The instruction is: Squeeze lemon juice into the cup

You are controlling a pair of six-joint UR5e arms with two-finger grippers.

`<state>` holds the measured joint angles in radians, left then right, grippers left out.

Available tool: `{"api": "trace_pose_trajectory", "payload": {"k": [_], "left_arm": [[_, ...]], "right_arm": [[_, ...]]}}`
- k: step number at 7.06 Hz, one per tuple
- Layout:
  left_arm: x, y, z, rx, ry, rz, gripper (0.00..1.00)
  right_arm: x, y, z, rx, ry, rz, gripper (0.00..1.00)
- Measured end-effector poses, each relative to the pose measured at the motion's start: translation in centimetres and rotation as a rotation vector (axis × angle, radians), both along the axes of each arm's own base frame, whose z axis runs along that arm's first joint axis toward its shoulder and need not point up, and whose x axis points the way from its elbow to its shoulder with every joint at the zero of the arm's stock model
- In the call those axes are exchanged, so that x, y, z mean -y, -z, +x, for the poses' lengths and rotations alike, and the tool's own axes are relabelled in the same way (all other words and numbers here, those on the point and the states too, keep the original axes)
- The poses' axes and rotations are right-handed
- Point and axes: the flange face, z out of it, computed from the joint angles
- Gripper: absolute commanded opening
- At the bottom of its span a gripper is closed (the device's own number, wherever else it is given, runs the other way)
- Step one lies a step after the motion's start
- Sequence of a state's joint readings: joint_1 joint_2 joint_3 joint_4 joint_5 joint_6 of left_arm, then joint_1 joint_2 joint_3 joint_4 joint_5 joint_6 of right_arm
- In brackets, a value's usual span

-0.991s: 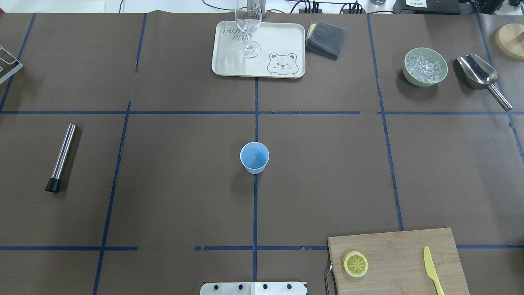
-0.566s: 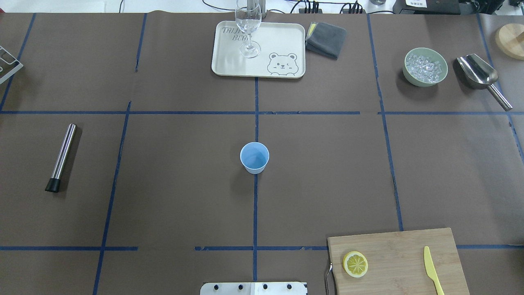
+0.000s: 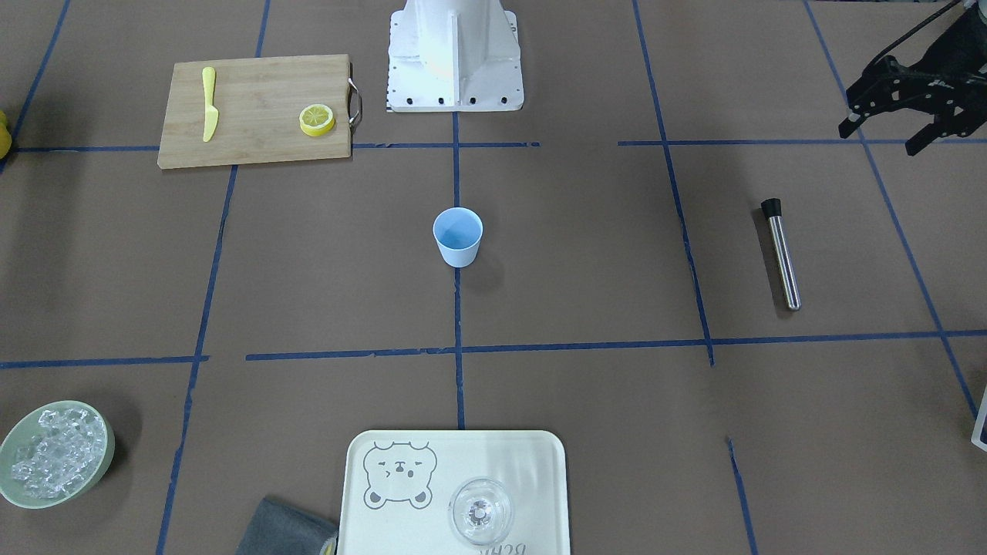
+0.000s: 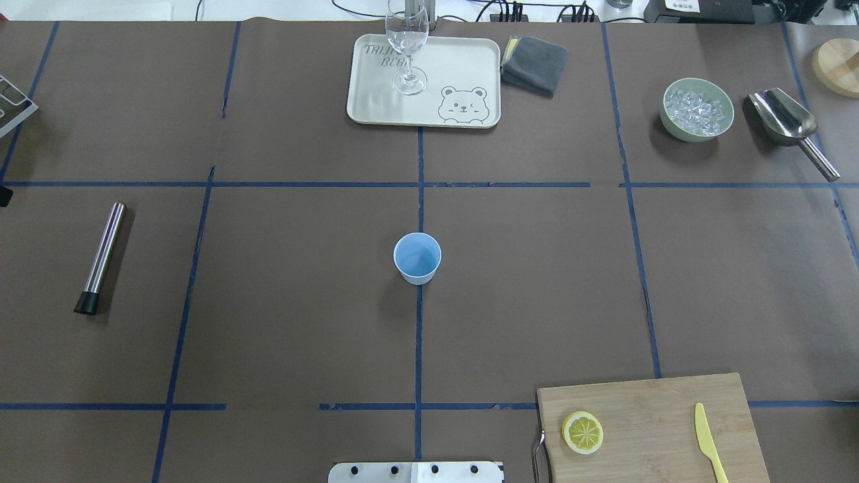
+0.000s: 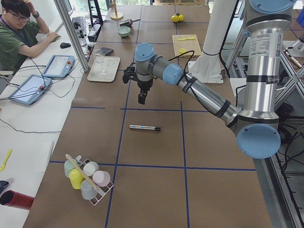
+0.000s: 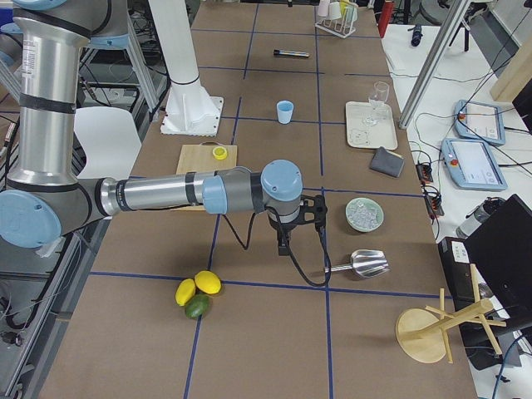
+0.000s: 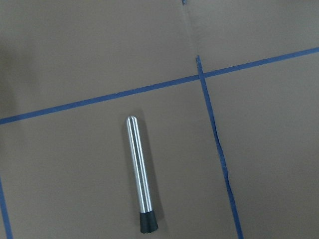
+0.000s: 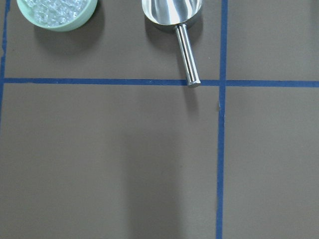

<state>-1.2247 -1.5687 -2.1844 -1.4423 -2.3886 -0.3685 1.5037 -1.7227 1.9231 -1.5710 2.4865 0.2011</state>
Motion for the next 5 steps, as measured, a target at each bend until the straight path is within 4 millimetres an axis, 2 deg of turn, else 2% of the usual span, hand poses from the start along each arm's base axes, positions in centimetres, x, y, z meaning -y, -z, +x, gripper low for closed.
{"api": "trace_pose_trajectory", "payload": {"k": [2, 3, 4, 5], "left_arm": [[0.0, 0.7, 1.6, -0.03, 0.032, -0.027, 1.0], [0.4, 0.7, 1.9, -0.046, 0.051, -0.034, 1.0], [0.7, 0.4, 2.2, -0.053, 0.06, -0.037, 1.0], [0.9, 0.2, 2.3, -0.055, 0.064, -0.04, 1.0]], "right_arm": [[-0.2, 7.8, -8.3, 0.025, -0.004, -0.057, 1.0], [-0.5, 10.7, -12.9, 0.037, -0.031, -0.074, 1.0], [-1.7, 12.9, -17.9, 0.06, -0.06, -0.086, 1.0], [-4.0, 15.0, -22.9, 0.072, -0.088, -0.099, 1.0]]}}
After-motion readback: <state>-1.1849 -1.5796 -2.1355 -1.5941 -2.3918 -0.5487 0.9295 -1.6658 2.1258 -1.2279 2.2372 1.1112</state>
